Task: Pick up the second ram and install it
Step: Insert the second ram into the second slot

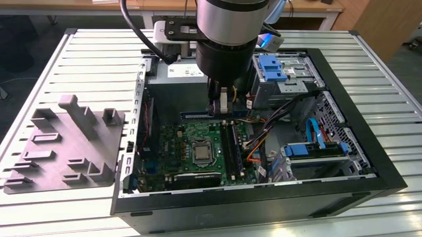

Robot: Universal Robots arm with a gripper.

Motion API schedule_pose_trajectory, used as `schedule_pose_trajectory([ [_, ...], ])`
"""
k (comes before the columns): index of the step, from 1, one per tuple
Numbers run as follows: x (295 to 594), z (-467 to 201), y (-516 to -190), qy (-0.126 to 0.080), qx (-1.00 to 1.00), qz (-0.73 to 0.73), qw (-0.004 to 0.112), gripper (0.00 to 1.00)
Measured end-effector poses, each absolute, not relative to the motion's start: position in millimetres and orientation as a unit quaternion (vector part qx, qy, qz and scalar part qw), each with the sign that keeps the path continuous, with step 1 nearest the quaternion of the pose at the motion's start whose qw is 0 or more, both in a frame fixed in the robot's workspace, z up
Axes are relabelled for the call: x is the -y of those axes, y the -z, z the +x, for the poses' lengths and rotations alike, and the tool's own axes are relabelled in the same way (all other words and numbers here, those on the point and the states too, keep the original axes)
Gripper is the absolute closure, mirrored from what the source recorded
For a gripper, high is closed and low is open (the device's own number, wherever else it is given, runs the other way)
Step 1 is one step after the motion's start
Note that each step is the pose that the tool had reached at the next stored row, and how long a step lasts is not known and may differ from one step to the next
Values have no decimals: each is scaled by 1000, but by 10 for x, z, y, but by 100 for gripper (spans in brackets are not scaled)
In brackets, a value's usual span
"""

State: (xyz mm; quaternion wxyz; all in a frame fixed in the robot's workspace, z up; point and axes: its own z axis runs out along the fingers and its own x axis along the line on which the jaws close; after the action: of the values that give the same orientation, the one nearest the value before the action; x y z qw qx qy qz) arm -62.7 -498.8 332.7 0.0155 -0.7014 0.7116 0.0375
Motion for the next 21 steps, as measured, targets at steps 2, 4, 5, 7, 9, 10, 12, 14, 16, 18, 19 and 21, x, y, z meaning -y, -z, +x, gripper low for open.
schedule_pose_trajectory([
  [2, 4988, -627, -3327, -38, -712, -701, 16, 89],
  [4, 4988, -627, -3327, -38, -712, -701, 16, 89],
  [5, 4988, -627, -3326, -37, -714, -699, 16, 89],
  [7, 4988, -627, -3326, -37, -723, -690, 16, 89],
  [9, 4988, -627, -3327, -37, -734, -678, 17, 89],
  [10, 4988, -627, -3326, -37, -740, -672, 17, 89],
  [12, 4988, -627, -3326, -37, -752, -658, 18, 89],
  [14, 4988, -627, -3326, -36, -764, -644, 18, 89],
  [16, 4988, -627, -3326, -36, -775, -630, 19, 89],
  [18, 4988, -627, -3325, -36, -786, -616, 20, 89],
  [19, 4988, -627, -3325, -35, -792, -609, 20, 89],
  [21, 4988, -627, -3325, -35, -803, -594, 21, 89],
])
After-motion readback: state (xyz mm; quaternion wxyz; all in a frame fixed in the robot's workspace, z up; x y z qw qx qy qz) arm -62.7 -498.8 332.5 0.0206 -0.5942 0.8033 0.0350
